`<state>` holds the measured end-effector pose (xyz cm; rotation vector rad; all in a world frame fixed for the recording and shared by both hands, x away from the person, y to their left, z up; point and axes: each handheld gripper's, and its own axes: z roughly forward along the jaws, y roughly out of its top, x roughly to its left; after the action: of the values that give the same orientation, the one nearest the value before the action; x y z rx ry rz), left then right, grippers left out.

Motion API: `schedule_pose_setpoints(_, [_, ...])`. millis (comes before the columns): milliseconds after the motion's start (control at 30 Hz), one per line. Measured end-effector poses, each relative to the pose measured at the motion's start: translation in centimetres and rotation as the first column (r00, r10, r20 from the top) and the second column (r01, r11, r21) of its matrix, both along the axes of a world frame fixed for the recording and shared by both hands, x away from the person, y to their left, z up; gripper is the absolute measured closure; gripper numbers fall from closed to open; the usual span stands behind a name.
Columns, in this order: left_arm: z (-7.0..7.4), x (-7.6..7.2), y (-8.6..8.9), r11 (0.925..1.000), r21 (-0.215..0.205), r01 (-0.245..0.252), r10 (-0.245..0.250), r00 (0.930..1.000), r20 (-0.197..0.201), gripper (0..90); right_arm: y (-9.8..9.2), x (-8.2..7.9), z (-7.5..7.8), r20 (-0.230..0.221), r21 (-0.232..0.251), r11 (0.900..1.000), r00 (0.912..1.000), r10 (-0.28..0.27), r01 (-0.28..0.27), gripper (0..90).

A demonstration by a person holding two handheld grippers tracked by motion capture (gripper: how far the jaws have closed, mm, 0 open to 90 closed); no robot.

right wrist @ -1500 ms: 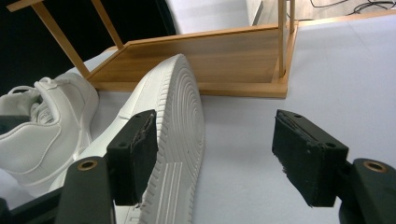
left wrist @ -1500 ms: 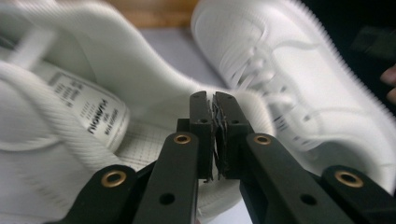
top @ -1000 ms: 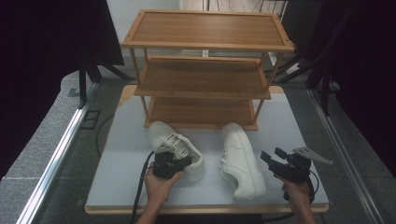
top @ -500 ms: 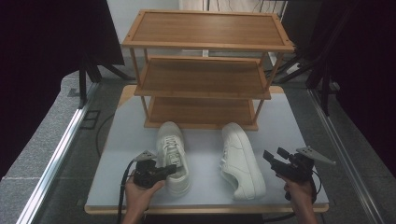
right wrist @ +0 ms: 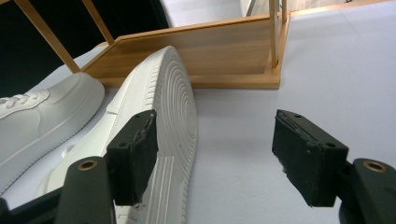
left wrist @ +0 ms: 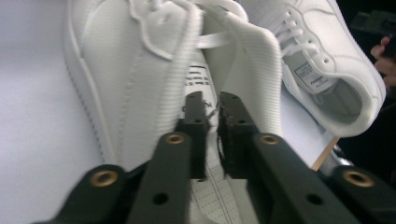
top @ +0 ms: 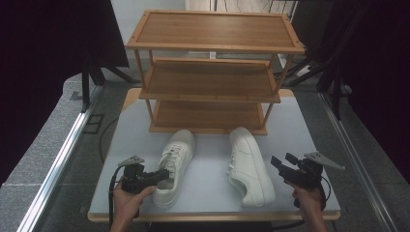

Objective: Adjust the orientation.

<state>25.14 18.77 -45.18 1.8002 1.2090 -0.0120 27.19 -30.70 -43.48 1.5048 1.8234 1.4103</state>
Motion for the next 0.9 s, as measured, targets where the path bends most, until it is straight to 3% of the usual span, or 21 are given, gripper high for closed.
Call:
schedule_pose_setpoints(67, [0.6, -0.2, -0.5, 0.9999, 0.008, 0.012, -0.013, 0.9995, 0.030, 65.3, 0.1, 0.0, 0.0, 0.000, 0.002, 1.000, 1.0000, 0.001, -0.001, 31.8])
schedule_pose_setpoints(167, [1.9, -0.3, -1.1, 0.9997, -0.007, 0.024, -0.023, 0.9941, 0.106, 54.3, 0.1, 0.0, 0.2, 0.004, 0.014, 1.000, 1.0000, 0.001, -0.001, 31.8])
schedule_pose_setpoints(200, [2.4, -0.3, -1.2, 0.9994, -0.019, 0.029, -0.026, 0.9910, 0.131, 49.2, 0.0, 0.0, 0.2, 0.008, 0.015, 1.000, 0.9999, 0.007, -0.007, 31.8])
schedule_pose_setpoints(233, [3.0, -0.4, -1.3, 0.9985, -0.046, 0.029, -0.020, 0.9827, 0.184, 47.3, 0.0, 0.1, 0.2, 0.010, 0.013, 1.000, 0.9999, 0.011, -0.011, 31.9])
schedule_pose_setpoints(267, [3.0, -0.4, -1.3, 0.9985, -0.046, 0.029, -0.020, 0.9827, 0.184, 46.2, 0.0, 0.1, 0.2, 0.010, 0.013, 1.000, 0.9999, 0.011, -0.011, 31.9])
schedule_pose_setpoints(300, [3.3, -0.7, -1.1, 0.9967, -0.075, 0.031, -0.015, 0.9762, 0.216, 44.9, -0.2, 0.1, 0.1, 0.011, 0.012, 1.000, 0.9999, 0.010, -0.010, 32.9])
schedule_pose_setpoints(367, [3.4, -1.1, -0.9, 0.9956, -0.087, 0.036, -0.014, 0.9709, 0.239, 43.1, -0.2, 0.1, 0.1, 0.014, 0.011, 1.000, 0.9999, 0.007, -0.007, 34.5])
schedule_pose_setpoints(500, [3.6, -1.6, -0.5, 0.9913, -0.123, 0.046, -0.013, 0.9668, 0.255, 41.4, 0.1, -0.2, 0.3, 0.021, -0.004, 1.000, 0.9997, 0.015, -0.015, 36.4])
schedule_pose_setpoints(667, [4.3, -1.5, 0.2, 0.9865, -0.162, 0.021, 0.023, 0.9638, 0.265, 38.7, 0.6, -1.2, 0.8, 0.041, -0.025, 0.998, 0.9971, 0.064, -0.063, 40.9])
schedule_pose_setpoints(700, [4.3, -1.4, 0.3, 0.9840, -0.177, 0.016, 0.032, 0.9637, 0.265, 38.3, 1.2, -1.8, 1.2, 0.053, -0.055, 0.993, 0.9930, 0.105, -0.102, 44.1])
schedule_pose_setpoints(800, [4.3, -1.2, 0.3, 0.9826, -0.185, 0.013, 0.037, 0.9640, 0.263, 38.1, 1.7, -2.4, 1.5, 0.066, -0.078, 0.988, 0.9880, 0.140, -0.135, 49.3])
schedule_pose_setpoints(900, [4.0, -1.2, 0.3, 0.9816, -0.191, 0.007, 0.041, 0.9683, 0.246, 38.1, 3.0, -3.4, 2.2, 0.068, -0.124, 0.968, 0.9710, 0.229, -0.220, 61.4])
